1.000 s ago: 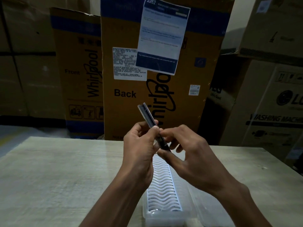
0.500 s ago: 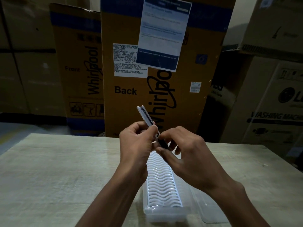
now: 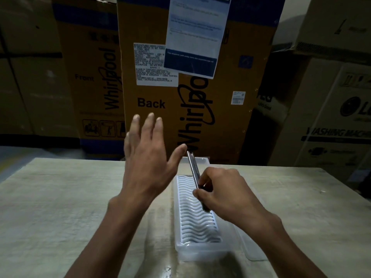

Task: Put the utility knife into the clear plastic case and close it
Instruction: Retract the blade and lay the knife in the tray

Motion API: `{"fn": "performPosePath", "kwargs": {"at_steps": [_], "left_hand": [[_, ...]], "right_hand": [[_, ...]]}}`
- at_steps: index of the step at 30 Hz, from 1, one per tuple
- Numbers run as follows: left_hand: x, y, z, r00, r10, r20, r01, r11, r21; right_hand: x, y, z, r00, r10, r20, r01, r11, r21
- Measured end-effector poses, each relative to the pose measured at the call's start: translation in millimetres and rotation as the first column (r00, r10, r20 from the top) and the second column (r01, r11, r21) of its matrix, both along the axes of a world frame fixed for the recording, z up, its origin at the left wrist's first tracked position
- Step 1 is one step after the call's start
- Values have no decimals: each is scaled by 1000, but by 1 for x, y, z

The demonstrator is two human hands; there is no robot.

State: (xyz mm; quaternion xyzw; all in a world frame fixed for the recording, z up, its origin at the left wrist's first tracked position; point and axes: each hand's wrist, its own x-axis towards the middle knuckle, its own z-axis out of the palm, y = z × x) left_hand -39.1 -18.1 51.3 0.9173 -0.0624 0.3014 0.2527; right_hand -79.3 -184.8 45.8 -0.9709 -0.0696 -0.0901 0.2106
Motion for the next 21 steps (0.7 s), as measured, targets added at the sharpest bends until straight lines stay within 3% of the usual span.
{"fn": "performPosePath", "kwargs": {"at_steps": [8,21], "left_hand": [[3,-5,-9,995,-96,-39,97,994,43],[7,-8,-15,991,-86,-107,91,995,46]], "right_hand": [[2,16,-38,985,-66,-157,44,989,-140],[3,29,-42,983,-108,-151,66,964,-259]]}}
